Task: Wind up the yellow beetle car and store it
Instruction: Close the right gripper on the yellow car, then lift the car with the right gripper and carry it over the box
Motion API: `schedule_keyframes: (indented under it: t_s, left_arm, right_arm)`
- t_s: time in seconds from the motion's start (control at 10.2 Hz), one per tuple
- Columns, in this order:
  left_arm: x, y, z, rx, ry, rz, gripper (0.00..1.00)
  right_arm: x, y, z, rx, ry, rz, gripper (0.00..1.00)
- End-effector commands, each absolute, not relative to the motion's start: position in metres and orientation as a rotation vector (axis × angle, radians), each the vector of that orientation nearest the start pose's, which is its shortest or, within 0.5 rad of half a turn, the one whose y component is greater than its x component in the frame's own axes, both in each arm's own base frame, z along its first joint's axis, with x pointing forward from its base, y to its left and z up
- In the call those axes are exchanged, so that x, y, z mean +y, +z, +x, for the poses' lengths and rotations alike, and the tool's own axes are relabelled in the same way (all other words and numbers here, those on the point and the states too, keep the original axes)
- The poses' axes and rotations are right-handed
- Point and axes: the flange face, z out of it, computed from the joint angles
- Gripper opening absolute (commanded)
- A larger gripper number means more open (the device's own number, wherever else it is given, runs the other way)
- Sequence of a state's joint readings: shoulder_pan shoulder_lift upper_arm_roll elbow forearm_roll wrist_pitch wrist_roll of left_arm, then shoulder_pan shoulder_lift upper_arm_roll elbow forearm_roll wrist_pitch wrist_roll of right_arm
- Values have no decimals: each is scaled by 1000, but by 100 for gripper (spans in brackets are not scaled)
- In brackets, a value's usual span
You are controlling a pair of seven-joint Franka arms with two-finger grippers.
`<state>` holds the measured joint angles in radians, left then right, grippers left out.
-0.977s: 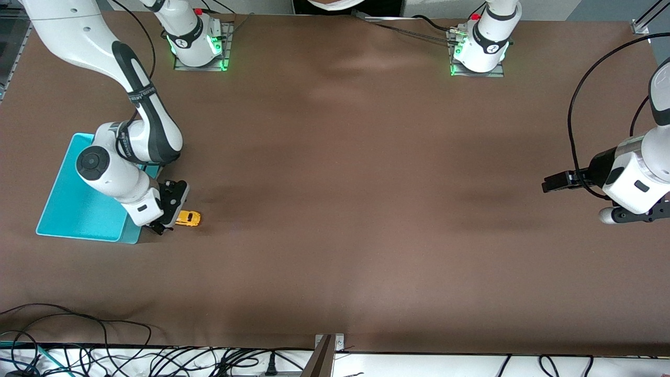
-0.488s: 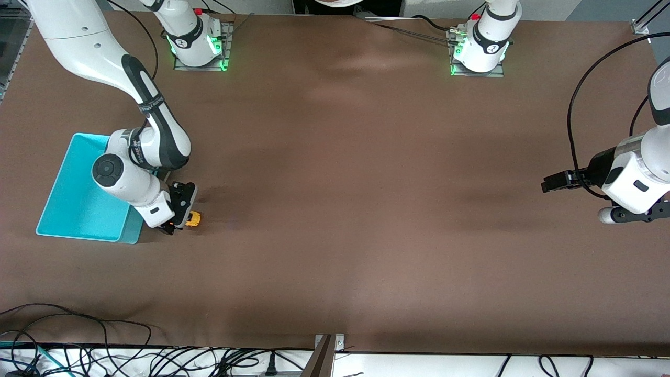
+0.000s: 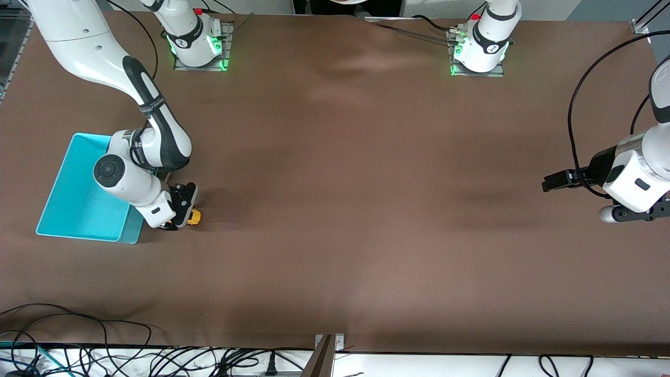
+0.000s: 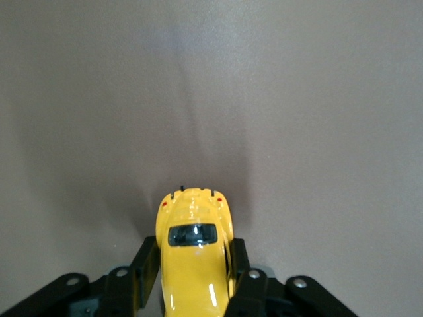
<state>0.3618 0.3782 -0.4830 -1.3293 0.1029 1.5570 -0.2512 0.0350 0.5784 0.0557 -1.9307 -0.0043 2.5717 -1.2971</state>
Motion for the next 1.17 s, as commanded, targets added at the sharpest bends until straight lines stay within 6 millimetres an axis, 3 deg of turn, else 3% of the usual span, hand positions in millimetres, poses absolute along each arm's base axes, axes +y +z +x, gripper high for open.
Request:
schedule_keyframes:
  t_s: [0.0, 0.2, 0.68, 0.88, 1.07]
  left_arm:
    - [-16, 538, 646, -204, 200, -3204, 100]
    - [-16, 541, 645, -204, 191, -3202, 100]
    - [-17, 542, 645, -204, 191, -3202, 100]
    - [-19, 543, 644, -199, 191, -3202, 100]
    - [-19, 546, 643, -201, 181, -3200, 100]
  right_arm:
    - [58, 215, 630, -2044, -149, -2421, 24]
    - [59, 233, 628, -2041, -116, -2409, 9]
    - [51, 334, 607, -2065, 10, -2332, 9]
    - [19, 363, 596, -2124, 51, -2250, 9]
    - [-25, 378, 582, -2213, 53, -2153, 9]
